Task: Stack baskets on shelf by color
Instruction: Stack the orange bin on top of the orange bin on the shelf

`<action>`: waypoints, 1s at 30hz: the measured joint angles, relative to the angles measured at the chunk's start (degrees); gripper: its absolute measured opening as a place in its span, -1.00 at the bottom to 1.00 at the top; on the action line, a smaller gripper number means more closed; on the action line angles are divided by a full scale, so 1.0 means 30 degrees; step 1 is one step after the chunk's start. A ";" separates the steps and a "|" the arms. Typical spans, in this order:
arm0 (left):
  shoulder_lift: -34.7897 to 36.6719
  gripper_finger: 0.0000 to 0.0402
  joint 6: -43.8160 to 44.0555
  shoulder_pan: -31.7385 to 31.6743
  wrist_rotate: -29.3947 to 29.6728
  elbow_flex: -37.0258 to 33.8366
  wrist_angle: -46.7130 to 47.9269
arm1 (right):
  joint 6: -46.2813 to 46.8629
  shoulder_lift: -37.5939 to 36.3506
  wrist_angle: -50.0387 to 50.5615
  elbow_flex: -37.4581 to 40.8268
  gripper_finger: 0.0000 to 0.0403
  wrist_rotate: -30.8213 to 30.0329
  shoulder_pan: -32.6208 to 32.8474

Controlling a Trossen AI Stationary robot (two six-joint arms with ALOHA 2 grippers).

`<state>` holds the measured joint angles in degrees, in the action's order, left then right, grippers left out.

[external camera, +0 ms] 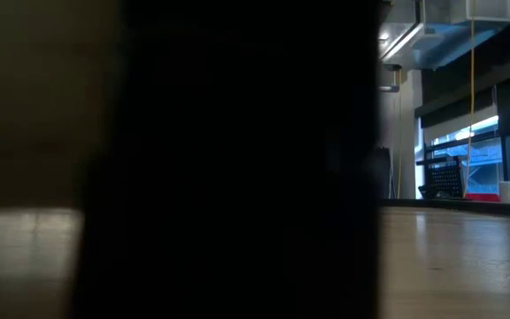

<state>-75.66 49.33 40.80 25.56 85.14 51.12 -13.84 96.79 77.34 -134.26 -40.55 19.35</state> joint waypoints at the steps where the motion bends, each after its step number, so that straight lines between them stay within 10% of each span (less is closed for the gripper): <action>1: -0.0259 -1.00 0.0090 0.0395 0.0176 0.0000 -0.0426 | 0.0730 -0.0114 0.0006 0.0000 -0.38 0.0989 -0.0006; 9: -0.3966 -1.00 0.0824 0.2082 0.0808 0.0007 -0.2226 | 0.2538 -0.0197 0.0080 0.0000 -0.38 0.7849 0.0016; 23: -0.7643 -1.00 0.0929 0.2284 0.1399 0.0000 -0.4222 | 0.1883 -0.0204 0.0320 0.0000 -0.38 0.8681 0.0012; 30: -0.7663 -1.00 0.0402 0.2281 0.0925 0.0000 -0.4033 | 0.1872 -0.0197 0.0327 0.0007 -0.38 1.2837 0.0009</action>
<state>-98.65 50.53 47.64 28.34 85.14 39.03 -8.22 96.20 78.32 -134.23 -2.04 19.38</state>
